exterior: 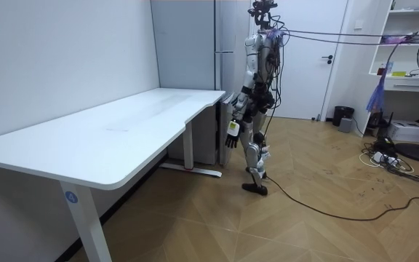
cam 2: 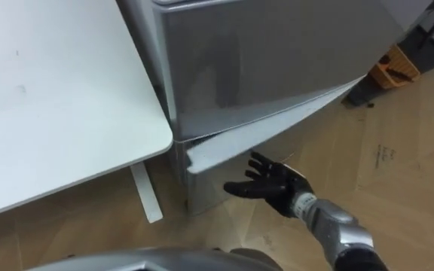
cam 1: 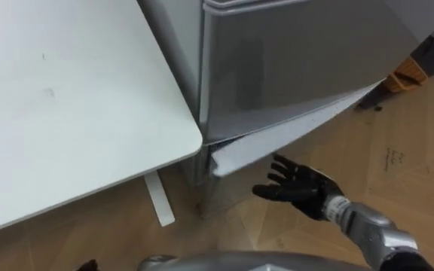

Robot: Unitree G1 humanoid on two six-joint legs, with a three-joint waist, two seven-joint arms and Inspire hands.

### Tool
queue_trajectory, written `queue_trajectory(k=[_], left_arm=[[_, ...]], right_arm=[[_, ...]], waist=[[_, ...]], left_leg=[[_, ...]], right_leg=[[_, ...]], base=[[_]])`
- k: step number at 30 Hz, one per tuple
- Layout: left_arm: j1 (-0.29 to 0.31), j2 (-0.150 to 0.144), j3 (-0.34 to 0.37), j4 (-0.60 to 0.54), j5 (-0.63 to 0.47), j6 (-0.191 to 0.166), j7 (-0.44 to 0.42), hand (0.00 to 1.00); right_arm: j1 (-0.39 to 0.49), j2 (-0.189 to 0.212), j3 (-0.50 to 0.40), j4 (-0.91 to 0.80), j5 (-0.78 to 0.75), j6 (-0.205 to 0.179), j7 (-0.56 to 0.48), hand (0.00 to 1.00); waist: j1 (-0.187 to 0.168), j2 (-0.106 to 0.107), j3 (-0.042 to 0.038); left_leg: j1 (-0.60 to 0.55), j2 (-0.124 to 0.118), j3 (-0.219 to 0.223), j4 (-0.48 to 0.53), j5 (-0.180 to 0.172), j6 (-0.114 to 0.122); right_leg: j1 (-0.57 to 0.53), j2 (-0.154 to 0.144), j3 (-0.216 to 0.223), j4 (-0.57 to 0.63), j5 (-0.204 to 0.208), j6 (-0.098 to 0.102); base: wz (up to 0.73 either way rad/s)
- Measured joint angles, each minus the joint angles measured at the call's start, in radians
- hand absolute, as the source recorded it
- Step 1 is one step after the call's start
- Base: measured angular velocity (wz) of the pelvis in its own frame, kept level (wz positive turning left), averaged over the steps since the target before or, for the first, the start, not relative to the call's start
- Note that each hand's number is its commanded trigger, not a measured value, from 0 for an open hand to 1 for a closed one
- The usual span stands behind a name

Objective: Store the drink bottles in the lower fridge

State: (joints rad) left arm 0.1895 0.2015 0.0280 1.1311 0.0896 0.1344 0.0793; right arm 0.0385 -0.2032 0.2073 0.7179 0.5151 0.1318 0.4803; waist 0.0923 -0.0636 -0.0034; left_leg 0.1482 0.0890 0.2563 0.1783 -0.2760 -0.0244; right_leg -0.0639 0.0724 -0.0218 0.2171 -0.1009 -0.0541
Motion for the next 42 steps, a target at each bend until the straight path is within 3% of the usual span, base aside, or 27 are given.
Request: queue_trajectory(k=[5, 13, 17, 24, 26, 33, 37, 42], left_arm=[[0.007, -0.006, 0.0, -0.002, 0.001, 0.035, -0.003, 0.0], [0.001, -0.02, -0.019, -0.008, 0.0, 0.082, -0.013, 0.0], [-0.002, -0.035, -0.021, -0.01, 0.0, 0.101, -0.016, 0.0], [-0.003, -0.039, -0.024, -0.01, 0.0, 0.114, -0.031, 0.0], [-0.007, -0.039, -0.033, -0.011, 0.0, 0.117, -0.023, 0.0], [0.005, -0.035, -0.027, -0.009, 0.01, 0.124, 0.004, 0.0], [0.022, -0.036, 0.031, -0.008, 0.032, 0.123, -0.002, 0.0], [0.029, -0.037, 0.047, 0.008, 0.034, 0.139, -0.003, 0.0]], right_arm=[[-0.011, 0.033, 0.047, -0.048, 0.032, 0.004, 0.003, 0.0], [-0.019, 0.036, 0.123, -0.043, 0.031, 0.024, 0.015, 0.0], [-0.026, 0.044, 0.125, -0.042, 0.028, 0.044, 0.025, 0.0], [-0.039, 0.043, 0.125, -0.007, -0.048, 0.045, 0.025, 0.0], [-0.041, 0.044, 0.125, 0.042, -0.083, 0.044, 0.02, 0.0], [-0.039, 0.053, 0.114, 0.281, -0.193, 0.033, -0.026, 0.0], [-0.018, 0.05, 0.039, 0.396, -0.249, 0.018, -0.066, 0.0], [-0.017, 0.052, -0.005, 0.469, -0.254, 0.013, -0.126, 0.0]], waist=[[0.023, -0.002, -0.0002], [0.043, 0.009, 0.0022], [0.051, 0.02, 0.0024], [0.045, 0.011, -0.0002], [0.041, 0.001, -0.0036], [0.038, -0.011, 0.0002], [0.028, -0.005, 0.0005], [0.019, 0.011, 0.0007]], left_leg=[[-0.004, -0.003, -0.016, 0.0, 0.0, 0.001], [-0.018, -0.003, -0.017, 0.005, 0.0, 0.001], [-0.02, -0.002, -0.022, 0.004, 0.0, 0.001], [-0.022, -0.005, -0.044, 0.005, 0.0, 0.002], [-0.028, -0.011, -0.056, 0.011, 0.003, 0.006], [-0.012, -0.017, -0.069, 0.012, 0.001, 0.015], [-0.007, -0.018, -0.077, 0.009, -0.003, 0.023], [-0.013, -0.031, -0.083, 0.017, -0.009, 0.032]], right_leg=[[0.013, -0.005, -0.01, -0.019, 0.003, 0.006], [0.007, -0.005, -0.008, -0.013, 0.004, 0.006], [0.006, -0.005, -0.012, -0.012, 0.005, 0.005], [0.007, -0.01, -0.028, -0.015, 0.004, 0.006], [0.008, -0.019, -0.037, -0.015, 0.002, 0.008], [0.037, -0.03, -0.043, -0.016, -0.002, 0.019], [0.049, -0.038, -0.059, -0.014, -0.005, 0.024], [0.046, -0.043, -0.063, -0.01, -0.008, 0.03]], base=[[0.09], [-0.01], [0.02], [0.07], [0.14], [0.08], [0.08], [0.03]])
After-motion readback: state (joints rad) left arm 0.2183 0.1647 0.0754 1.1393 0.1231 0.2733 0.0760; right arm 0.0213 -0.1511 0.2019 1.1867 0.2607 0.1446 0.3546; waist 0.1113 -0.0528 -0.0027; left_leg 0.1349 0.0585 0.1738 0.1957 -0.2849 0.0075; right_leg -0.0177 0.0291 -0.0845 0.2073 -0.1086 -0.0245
